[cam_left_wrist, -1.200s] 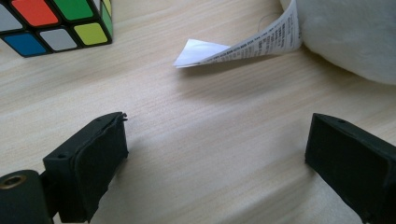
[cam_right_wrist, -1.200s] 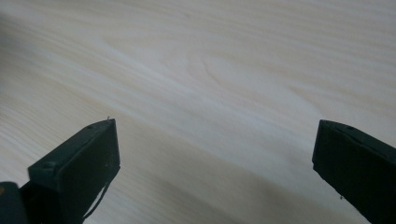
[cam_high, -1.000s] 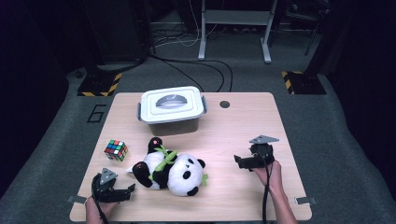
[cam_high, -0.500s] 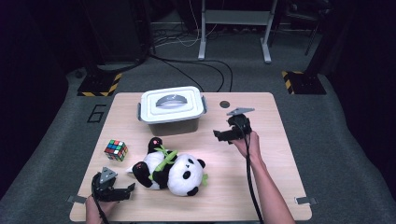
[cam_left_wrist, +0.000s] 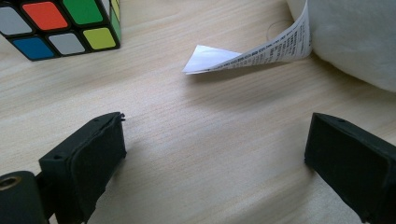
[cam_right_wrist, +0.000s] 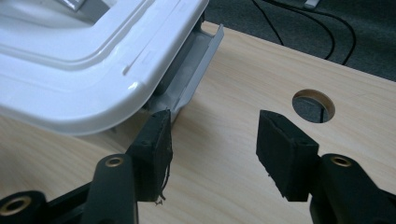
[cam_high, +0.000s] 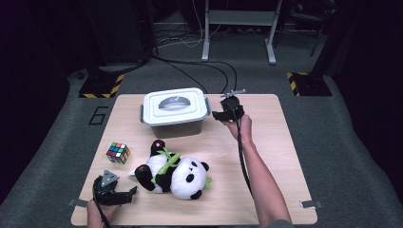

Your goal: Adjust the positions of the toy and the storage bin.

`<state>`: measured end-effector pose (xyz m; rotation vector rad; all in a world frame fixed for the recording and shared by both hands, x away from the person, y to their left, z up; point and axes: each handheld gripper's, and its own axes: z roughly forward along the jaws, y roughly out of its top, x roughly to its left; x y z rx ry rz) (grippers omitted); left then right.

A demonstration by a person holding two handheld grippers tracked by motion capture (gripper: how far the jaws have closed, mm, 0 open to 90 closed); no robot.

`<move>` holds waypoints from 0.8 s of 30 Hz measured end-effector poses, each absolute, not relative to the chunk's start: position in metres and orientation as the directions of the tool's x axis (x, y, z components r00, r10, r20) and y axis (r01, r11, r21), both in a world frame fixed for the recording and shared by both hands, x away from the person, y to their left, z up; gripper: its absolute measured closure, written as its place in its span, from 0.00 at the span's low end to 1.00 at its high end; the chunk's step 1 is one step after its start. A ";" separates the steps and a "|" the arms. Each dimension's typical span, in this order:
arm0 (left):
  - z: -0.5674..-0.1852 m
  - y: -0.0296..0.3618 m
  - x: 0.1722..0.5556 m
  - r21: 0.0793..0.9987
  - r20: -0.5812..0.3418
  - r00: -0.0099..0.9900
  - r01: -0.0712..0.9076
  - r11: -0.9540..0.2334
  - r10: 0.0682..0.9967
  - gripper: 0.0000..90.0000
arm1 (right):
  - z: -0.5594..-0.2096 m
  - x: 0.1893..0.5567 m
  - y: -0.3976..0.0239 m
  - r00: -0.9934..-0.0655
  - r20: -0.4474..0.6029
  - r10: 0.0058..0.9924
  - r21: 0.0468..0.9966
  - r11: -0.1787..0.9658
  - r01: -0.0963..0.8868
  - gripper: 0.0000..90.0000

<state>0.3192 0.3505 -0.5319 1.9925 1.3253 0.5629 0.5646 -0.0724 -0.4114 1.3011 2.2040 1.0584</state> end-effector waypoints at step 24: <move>-0.532 0.351 0.319 0.727 -0.007 0.399 0.631 -0.269 0.917 0.06 | -0.409 0.585 -0.036 -0.471 0.051 0.881 0.746 0.280 0.604 1.00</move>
